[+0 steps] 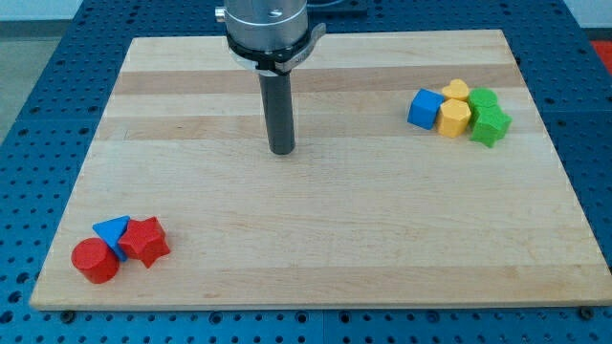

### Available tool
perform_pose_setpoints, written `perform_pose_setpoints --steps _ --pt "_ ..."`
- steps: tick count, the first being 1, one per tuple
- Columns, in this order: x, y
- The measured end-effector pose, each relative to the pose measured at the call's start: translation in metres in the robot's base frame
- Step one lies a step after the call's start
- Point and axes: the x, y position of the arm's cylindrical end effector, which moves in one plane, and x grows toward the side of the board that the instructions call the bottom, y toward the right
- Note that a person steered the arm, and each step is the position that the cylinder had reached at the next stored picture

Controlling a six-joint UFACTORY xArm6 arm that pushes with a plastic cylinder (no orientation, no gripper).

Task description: Separate the yellow blocks from the green blocks

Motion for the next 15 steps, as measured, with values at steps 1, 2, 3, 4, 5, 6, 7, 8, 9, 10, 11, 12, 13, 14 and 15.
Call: perform_pose_setpoints --steps 1,2,3,4,5,6,7,8,9,10,11,12,13,14,15 --pt "0.0 0.0" --pt "0.0 0.005" --pt "-0.012 0.038" --pt "-0.052 0.074" --pt "-0.071 0.094" --pt "-0.071 0.094" --pt "-0.094 0.114" --pt "-0.153 0.167" --pt "-0.149 0.212" --pt "-0.135 0.248" --pt "-0.132 0.25" --pt "-0.103 0.248" --pt "-0.079 0.244" --pt "-0.06 0.244" --pt "-0.047 0.237"
